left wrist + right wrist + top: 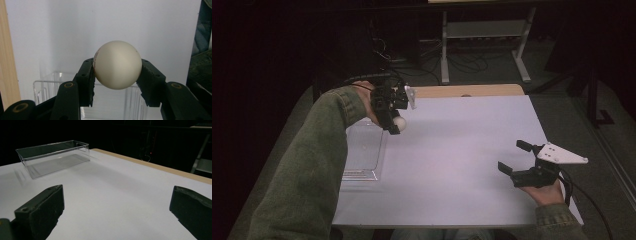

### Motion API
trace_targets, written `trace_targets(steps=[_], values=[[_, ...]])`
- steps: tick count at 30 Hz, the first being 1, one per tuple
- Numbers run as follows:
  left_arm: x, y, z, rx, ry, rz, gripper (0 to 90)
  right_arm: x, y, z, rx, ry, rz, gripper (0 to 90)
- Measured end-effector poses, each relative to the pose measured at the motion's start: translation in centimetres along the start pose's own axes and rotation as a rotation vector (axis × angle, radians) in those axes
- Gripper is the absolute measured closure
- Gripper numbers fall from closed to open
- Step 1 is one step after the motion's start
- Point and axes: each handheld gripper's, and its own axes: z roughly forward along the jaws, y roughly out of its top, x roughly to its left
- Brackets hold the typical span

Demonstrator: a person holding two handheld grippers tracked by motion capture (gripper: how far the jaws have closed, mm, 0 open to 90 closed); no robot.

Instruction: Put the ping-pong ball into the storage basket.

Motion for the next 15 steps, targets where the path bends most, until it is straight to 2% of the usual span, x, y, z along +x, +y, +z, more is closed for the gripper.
trace_targets(steps=[4,15], values=[[-0.2,-1.0,-0.3,0.015,0.003,-0.021,51.0,0.1,0.0,0.0,-0.001,0.001,-0.006,0.0],[-0.8,-2.9,-1.3,0.011,0.012,-0.049,51.0,-0.1,0.1,-0.2,-0.009,-0.01,0.001,0.0]])
